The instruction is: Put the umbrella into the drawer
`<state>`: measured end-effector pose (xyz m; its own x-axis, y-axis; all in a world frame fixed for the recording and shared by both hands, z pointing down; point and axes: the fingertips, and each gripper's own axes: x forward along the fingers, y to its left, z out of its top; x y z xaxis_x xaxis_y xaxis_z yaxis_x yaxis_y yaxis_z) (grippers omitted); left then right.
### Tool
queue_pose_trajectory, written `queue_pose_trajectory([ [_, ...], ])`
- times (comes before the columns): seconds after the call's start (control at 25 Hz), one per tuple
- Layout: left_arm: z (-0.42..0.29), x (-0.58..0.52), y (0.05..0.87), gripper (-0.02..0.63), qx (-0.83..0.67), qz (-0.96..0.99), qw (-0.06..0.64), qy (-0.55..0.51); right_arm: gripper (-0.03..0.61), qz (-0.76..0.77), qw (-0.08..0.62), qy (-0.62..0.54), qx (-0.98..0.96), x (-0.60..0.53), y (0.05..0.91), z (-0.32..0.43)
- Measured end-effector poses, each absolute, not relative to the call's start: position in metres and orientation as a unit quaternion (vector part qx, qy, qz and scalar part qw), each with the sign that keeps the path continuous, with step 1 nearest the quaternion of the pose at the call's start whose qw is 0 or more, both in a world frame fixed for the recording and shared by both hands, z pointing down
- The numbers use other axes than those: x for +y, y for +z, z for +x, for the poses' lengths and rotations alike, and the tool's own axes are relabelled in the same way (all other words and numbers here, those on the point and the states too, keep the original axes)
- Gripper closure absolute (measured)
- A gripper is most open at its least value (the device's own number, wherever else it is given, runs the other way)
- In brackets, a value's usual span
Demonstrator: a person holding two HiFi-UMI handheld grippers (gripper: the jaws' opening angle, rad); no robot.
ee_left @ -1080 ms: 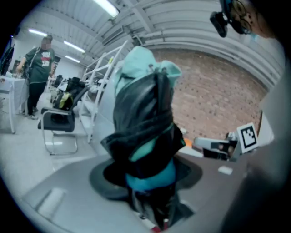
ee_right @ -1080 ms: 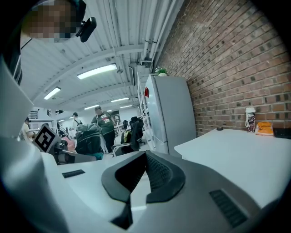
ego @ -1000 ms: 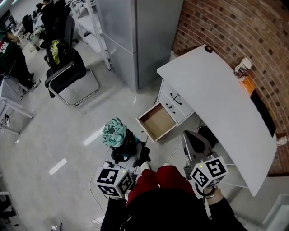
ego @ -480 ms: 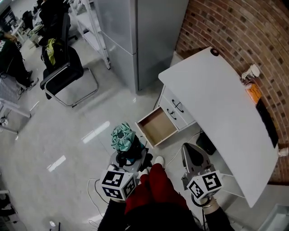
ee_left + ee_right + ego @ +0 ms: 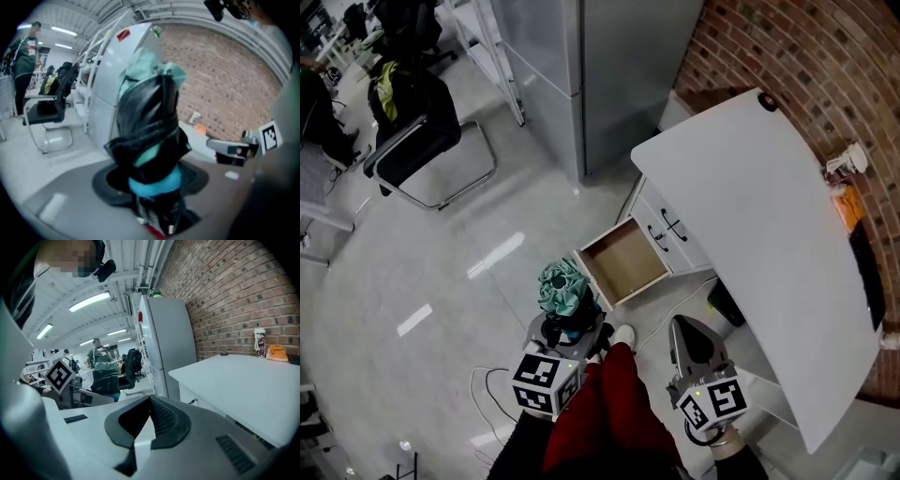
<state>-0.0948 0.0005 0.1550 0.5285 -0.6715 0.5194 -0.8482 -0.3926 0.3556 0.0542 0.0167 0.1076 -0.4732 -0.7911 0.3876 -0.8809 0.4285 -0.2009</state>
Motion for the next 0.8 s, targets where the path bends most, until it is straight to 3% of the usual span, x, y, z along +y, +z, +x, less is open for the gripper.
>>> queue_pose_trajectory([
  [0.8,-0.058,-0.04,0.317,0.383,-0.451,0.802,0.347,0.181,0.577,0.478,0.161,0.235,-0.831,-0.025,0.274,0.058],
])
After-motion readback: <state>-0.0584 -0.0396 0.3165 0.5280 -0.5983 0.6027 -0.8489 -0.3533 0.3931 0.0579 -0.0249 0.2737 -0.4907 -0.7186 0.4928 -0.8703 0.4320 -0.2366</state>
